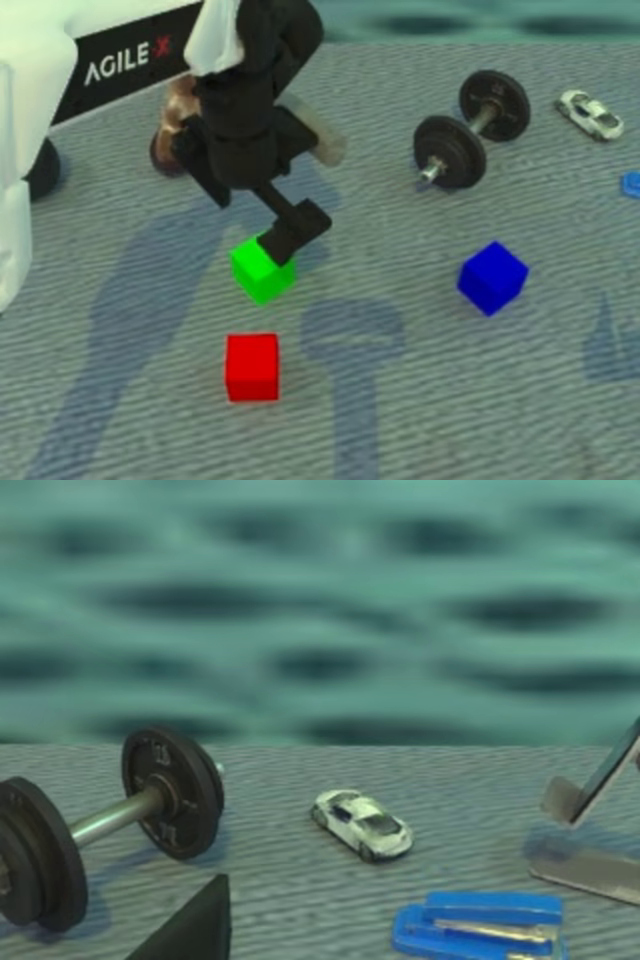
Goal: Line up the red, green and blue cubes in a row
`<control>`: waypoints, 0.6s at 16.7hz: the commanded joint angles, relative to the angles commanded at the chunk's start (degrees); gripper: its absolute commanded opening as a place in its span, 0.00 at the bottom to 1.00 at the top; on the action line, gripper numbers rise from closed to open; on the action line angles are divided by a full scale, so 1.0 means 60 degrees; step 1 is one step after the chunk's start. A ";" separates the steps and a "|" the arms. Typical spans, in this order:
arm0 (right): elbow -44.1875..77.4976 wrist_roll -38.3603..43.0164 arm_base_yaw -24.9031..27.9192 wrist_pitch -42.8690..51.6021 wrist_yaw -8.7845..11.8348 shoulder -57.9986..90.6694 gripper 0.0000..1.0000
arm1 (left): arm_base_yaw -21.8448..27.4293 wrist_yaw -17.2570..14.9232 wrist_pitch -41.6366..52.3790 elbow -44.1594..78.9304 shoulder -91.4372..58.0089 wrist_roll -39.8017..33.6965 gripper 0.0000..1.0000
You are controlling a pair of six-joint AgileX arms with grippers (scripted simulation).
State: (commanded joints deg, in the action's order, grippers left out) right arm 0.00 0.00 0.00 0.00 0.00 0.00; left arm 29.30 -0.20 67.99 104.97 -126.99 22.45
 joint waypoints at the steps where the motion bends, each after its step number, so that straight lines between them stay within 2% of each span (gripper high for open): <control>1: 0.0000 0.0000 0.0000 0.0000 0.0000 0.0000 1.00 | -0.0015 0.0001 -0.0224 -0.0169 -0.0079 -0.0008 1.00; 6: 0.0000 0.0000 0.0000 0.0000 0.0000 0.0000 1.00 | -0.0036 -0.0005 -0.2205 -0.1380 -0.0727 0.0020 1.00; 10: 0.0000 0.0000 0.0000 0.0000 0.0000 0.0000 1.00 | -0.0036 -0.0008 -0.2685 -0.1728 -0.0955 0.0033 1.00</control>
State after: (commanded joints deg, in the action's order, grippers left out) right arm 0.00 0.00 0.00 0.00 0.00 0.00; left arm 29.08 -0.24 51.88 94.60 -132.72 22.65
